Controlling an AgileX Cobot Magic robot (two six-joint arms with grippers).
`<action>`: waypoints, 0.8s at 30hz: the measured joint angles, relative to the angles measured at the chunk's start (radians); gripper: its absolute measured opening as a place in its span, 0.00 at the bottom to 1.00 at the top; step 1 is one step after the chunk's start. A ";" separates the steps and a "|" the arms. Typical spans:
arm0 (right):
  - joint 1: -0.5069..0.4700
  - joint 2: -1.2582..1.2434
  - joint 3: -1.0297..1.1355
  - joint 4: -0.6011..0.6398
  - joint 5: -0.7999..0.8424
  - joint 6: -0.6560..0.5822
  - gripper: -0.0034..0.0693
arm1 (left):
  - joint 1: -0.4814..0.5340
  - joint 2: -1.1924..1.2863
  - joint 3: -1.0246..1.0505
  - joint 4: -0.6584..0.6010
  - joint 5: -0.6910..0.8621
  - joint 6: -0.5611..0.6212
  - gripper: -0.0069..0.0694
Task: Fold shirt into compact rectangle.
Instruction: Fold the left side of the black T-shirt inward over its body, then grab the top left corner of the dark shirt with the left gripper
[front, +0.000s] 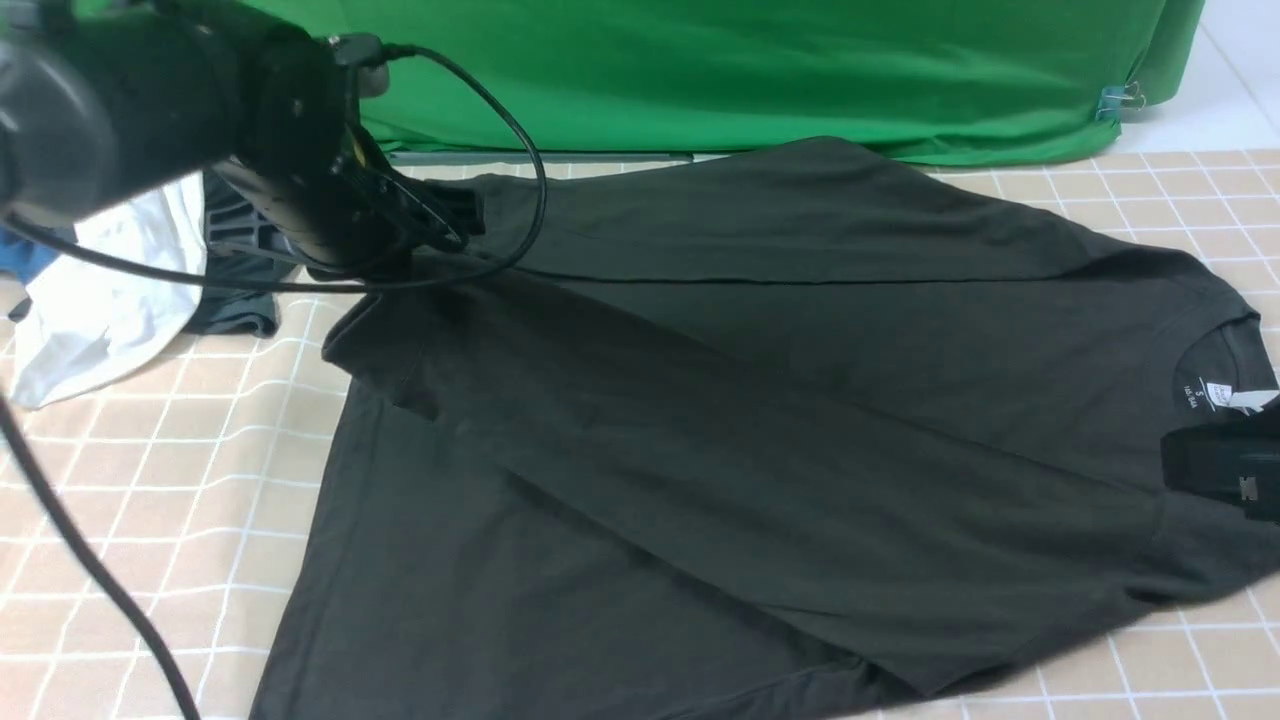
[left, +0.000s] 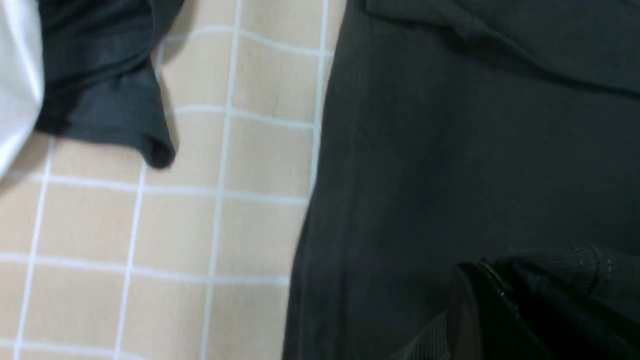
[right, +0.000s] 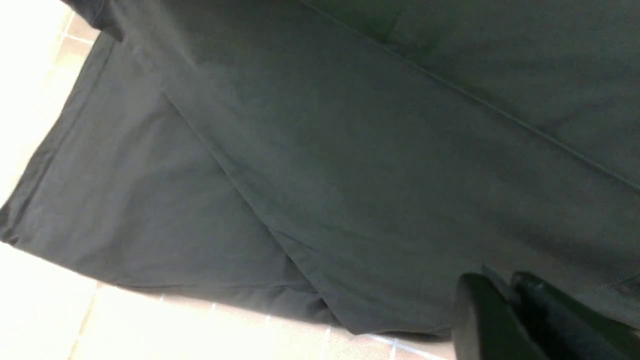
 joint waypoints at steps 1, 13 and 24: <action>0.000 0.000 0.000 0.000 0.000 0.000 0.20 | 0.000 0.002 -0.001 0.002 0.000 0.000 0.13; 0.000 0.011 0.000 -0.044 0.004 0.076 0.47 | 0.001 0.024 -0.049 0.095 -0.002 0.000 0.44; 0.000 0.367 -0.032 -0.229 0.084 0.244 0.59 | -0.013 -0.258 0.139 -0.238 0.161 0.126 0.15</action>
